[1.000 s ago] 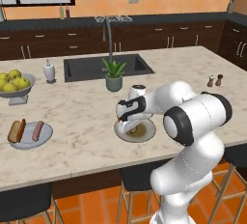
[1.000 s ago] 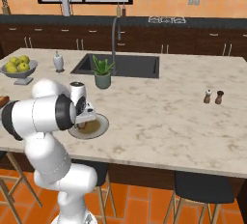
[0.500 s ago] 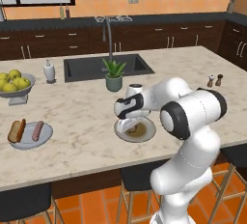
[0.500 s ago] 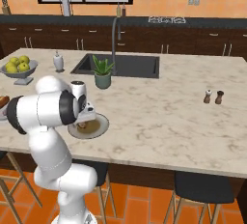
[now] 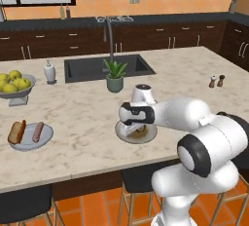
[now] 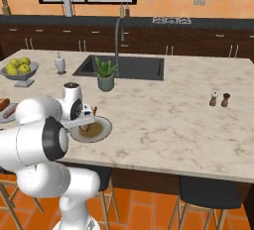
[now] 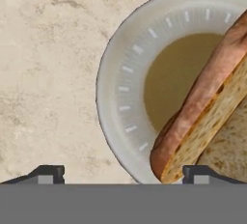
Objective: Place one bun and one sausage from the bowl on each plate.
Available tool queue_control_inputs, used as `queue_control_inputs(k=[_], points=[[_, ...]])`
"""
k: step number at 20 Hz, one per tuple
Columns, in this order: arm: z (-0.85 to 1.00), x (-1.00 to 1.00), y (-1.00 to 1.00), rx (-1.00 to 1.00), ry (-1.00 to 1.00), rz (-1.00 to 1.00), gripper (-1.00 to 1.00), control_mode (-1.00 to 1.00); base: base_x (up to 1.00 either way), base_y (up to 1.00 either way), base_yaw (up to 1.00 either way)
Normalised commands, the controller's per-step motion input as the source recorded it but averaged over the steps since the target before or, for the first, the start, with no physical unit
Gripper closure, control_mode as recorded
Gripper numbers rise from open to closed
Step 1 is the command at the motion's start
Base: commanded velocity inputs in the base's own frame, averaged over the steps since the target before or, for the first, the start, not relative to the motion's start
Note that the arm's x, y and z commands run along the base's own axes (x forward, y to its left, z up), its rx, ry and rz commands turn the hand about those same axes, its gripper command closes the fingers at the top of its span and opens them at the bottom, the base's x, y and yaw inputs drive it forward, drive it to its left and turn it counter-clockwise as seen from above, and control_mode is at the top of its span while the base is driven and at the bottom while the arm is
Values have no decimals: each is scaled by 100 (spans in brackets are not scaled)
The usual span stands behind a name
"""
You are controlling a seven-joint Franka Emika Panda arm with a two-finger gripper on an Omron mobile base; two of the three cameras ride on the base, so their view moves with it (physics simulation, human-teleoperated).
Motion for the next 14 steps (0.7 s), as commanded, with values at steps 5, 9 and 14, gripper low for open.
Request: queue_control_inputs(k=[5,9,14], points=[[7,3,0,-1,38,-1,-100,-100,0,0,0],[5,0,2,-12,52,0,-100,-100,0,0,0],[-10,10,21,-19,40,0,-100,-100,0,0,0]])
